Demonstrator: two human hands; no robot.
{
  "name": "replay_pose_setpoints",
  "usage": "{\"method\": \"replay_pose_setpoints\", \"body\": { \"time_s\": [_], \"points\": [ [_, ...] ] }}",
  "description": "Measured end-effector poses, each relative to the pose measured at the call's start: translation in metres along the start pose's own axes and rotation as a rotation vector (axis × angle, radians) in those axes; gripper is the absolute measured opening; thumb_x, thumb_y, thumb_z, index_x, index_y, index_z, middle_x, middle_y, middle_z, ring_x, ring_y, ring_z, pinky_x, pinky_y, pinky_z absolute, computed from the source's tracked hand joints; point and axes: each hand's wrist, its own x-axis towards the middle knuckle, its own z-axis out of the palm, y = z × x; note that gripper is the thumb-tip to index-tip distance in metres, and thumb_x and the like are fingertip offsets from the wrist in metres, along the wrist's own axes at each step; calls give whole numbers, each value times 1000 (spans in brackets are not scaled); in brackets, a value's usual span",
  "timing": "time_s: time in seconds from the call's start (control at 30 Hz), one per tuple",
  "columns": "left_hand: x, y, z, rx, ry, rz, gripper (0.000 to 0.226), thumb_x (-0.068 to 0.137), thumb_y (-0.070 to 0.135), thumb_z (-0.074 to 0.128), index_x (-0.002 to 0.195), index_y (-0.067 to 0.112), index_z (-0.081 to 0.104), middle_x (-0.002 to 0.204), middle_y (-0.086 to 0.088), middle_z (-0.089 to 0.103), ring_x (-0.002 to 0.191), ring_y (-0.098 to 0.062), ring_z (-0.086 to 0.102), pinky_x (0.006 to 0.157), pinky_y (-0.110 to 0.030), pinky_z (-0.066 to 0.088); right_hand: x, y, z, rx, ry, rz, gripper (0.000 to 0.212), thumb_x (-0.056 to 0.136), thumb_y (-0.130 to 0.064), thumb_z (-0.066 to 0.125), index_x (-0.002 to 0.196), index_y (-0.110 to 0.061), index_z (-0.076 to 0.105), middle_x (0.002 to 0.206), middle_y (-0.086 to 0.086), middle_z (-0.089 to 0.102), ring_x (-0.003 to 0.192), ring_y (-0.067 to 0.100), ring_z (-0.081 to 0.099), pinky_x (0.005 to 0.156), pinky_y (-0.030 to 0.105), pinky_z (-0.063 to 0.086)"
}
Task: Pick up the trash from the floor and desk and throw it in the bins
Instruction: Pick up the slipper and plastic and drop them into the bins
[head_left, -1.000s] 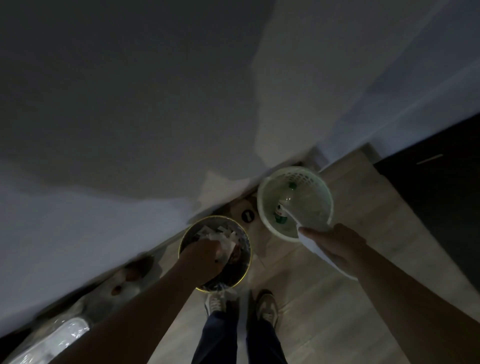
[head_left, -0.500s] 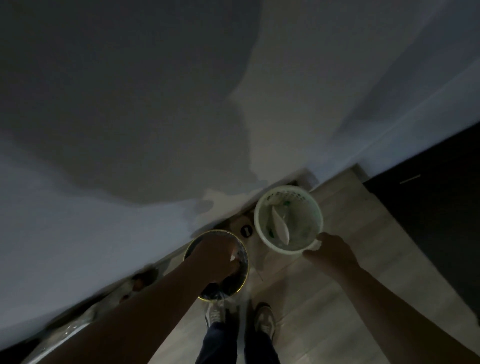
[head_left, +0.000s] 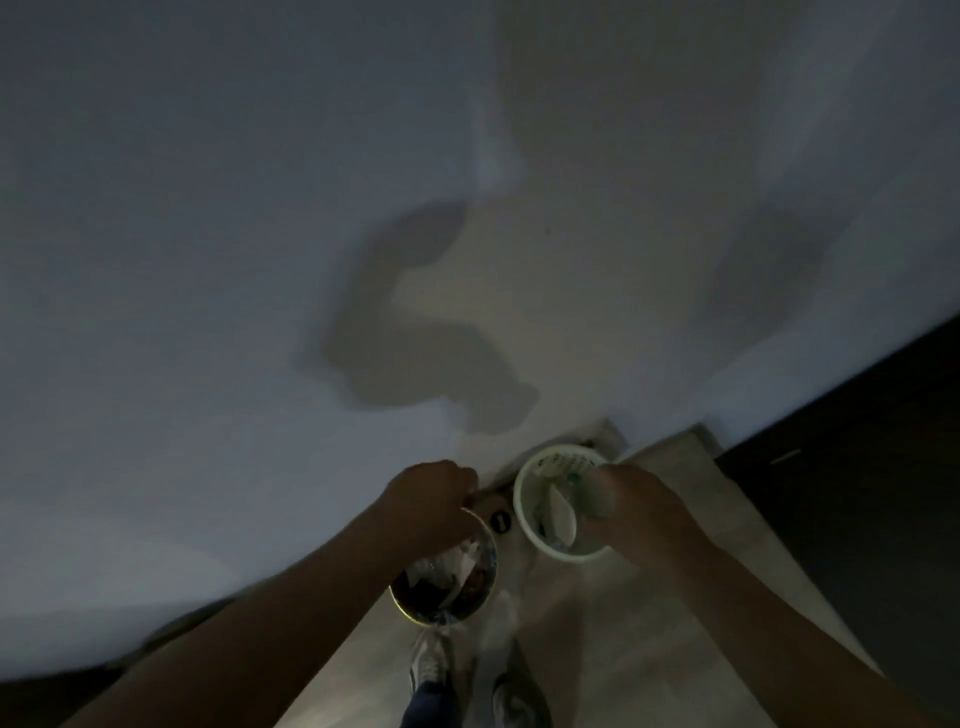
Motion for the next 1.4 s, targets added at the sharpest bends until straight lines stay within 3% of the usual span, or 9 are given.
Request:
{"method": "replay_pose_setpoints", "body": {
  "time_s": [0.13,0.33,0.47,0.63,0.73,0.83,1.07,1.27,1.4],
  "points": [
    [-49,17,-30,-69,140,-72,45,92,39,55,133,23,46,129,1,53,117,-15,51,99,-26,40,-20,-16,-54,-28,30,-231,48,84,-33,66,128,-19,52,125,2,55,116,19,51,93,27,40],
    [-122,34,-73,-127,369,-223,42,90,43,57,130,29,50,123,9,57,106,-7,55,88,-17,41,-49,-61,-125,-5,140,-587,42,83,-35,68,122,-25,58,119,-10,57,104,3,50,86,16,36],
    [-173,38,-107,-109,552,-310,42,89,44,59,128,31,52,122,11,58,105,-5,56,82,-13,38,-69,-108,-151,-42,190,-783,41,84,-36,66,123,-25,59,120,-12,57,109,6,53,87,17,38],
    [-268,32,-124,-71,730,-490,43,88,46,58,129,34,51,120,16,57,104,-2,56,79,-10,36,-113,-195,-162,-31,212,-1059,36,80,-35,70,115,-27,62,111,-16,58,105,2,54,89,18,41],
    [-327,24,-113,-69,800,-608,42,88,46,57,128,35,51,119,15,57,104,-3,56,79,-11,38,-142,-249,-152,-29,208,-1204,33,80,-35,70,112,-28,63,108,-15,59,102,3,56,90,22,44],
    [-376,16,-94,-79,820,-710,41,88,45,58,127,32,53,119,14,58,103,-5,57,78,-12,39,-171,-289,-127,-40,159,-1289,35,81,-36,69,114,-29,62,111,-16,59,104,2,54,90,19,41],
    [-428,-6,-38,-128,741,-724,41,88,43,60,126,32,53,119,12,59,101,-6,58,80,-16,43,-212,-297,-59,-72,26,-1194,37,83,-36,68,118,-28,61,114,-15,57,106,4,54,93,22,44],
    [-412,-14,-4,-159,629,-524,40,88,43,60,126,32,53,120,13,58,103,-6,57,80,-15,40,-225,-227,-22,-47,54,-864,39,81,-32,71,119,-24,63,115,-10,60,108,6,55,90,19,41],
    [-370,7,10,-191,536,-377,40,89,41,60,126,29,54,120,10,59,101,-8,58,82,-18,41,-229,-153,-11,-40,32,-609,39,82,-25,71,119,-17,63,119,-3,61,112,13,55,96,25,41]
  ]
}}
